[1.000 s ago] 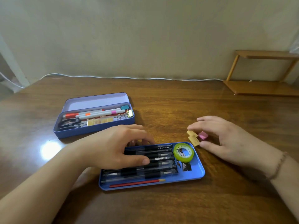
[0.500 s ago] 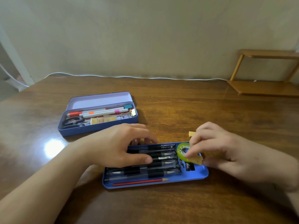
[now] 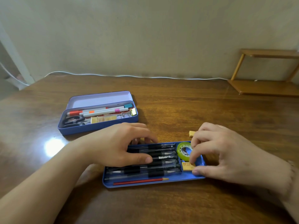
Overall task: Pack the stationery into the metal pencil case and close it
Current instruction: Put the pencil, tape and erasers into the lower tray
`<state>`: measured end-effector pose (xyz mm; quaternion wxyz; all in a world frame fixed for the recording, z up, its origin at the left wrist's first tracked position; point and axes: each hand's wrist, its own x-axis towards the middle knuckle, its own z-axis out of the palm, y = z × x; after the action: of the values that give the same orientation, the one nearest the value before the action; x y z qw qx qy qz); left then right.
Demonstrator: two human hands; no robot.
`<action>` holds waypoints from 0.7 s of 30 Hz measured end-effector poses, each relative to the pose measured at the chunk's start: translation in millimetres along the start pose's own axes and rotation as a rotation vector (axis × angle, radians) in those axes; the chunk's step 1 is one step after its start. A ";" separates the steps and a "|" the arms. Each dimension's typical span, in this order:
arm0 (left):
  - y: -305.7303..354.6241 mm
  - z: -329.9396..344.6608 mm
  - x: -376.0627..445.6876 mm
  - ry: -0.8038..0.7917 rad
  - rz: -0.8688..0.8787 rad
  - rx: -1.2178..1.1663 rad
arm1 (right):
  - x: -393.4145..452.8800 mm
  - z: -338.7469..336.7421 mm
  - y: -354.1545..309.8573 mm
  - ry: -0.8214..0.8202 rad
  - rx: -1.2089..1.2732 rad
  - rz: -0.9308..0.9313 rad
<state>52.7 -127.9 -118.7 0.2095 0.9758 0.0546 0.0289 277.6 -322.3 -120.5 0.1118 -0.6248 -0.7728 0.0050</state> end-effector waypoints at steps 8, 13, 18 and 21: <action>0.8 0.4 -1.3 0.001 0.002 -0.002 | 2.3 -1.1 -2.2 0.052 0.198 0.034; -0.1 0.1 -0.7 0.007 0.005 -0.007 | 4.2 -0.5 24.8 0.175 0.110 0.278; 0.4 1.0 -0.7 0.015 0.006 0.006 | 11.0 6.5 27.9 0.146 0.116 0.372; 0.7 0.1 -0.1 0.007 -0.003 0.001 | 10.5 6.3 24.5 0.222 0.170 0.394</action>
<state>52.7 -128.6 -118.5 0.2087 0.9758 0.0567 0.0323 298.1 -306.0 -128.5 0.2451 -0.7484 -0.6158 0.0232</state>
